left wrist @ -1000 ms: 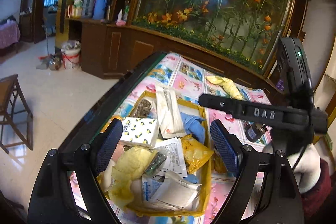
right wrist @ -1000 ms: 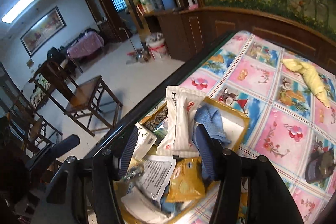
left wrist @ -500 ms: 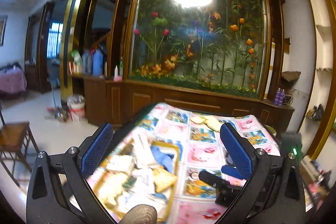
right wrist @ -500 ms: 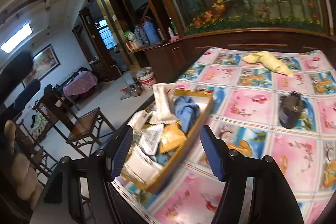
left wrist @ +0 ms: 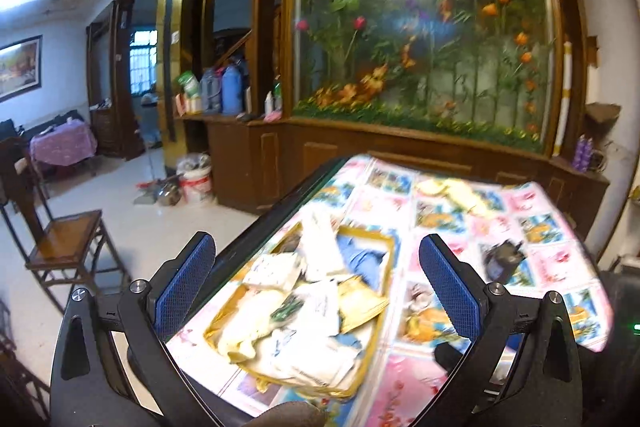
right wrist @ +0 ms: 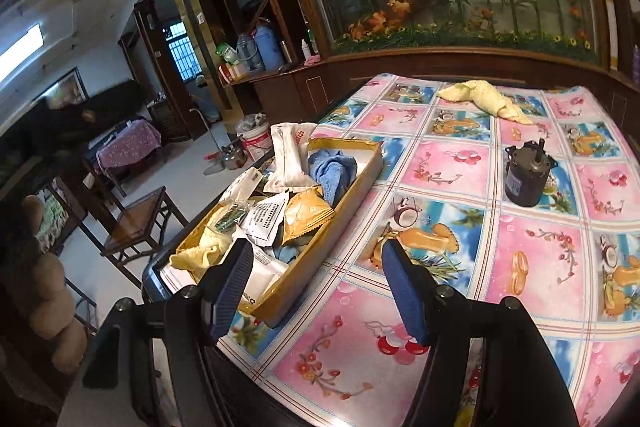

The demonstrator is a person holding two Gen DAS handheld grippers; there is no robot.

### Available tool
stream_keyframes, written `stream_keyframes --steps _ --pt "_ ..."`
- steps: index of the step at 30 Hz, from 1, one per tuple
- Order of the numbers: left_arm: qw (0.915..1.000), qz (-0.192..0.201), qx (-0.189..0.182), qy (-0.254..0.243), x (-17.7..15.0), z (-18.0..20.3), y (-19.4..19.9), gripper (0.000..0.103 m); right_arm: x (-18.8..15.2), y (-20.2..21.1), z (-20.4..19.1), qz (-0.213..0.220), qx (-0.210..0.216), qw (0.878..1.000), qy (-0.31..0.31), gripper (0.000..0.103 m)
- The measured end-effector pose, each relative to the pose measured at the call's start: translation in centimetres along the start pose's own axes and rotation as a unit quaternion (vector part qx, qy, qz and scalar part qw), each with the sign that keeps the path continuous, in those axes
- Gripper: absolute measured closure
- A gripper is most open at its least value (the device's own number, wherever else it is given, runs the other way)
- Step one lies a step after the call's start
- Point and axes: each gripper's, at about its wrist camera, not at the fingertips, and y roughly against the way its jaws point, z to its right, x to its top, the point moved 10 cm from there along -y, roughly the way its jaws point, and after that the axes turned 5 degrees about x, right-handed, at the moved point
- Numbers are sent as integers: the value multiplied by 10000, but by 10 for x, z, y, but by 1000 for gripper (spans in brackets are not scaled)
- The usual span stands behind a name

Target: Organize soft objects

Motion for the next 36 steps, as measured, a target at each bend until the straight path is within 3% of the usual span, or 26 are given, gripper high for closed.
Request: stream_keyframes --steps 8,23,30,36 --pt "9981 -564 222 -48 -34 -16 -36 0 -6 -25 -7 -208 -85 9997 52 32" --pt "9962 -846 226 -17 -53 -21 -45 0 -27 -32 -21 -385 -164 9990 122 32" --pt "9959 -896 131 -48 -61 -17 -40 0 -31 -31 -16 -432 -989 9932 446 32" --pt "9956 -930 79 -40 -65 -17 -40 0 -34 -32 -11 -502 -1014 9930 335 32"
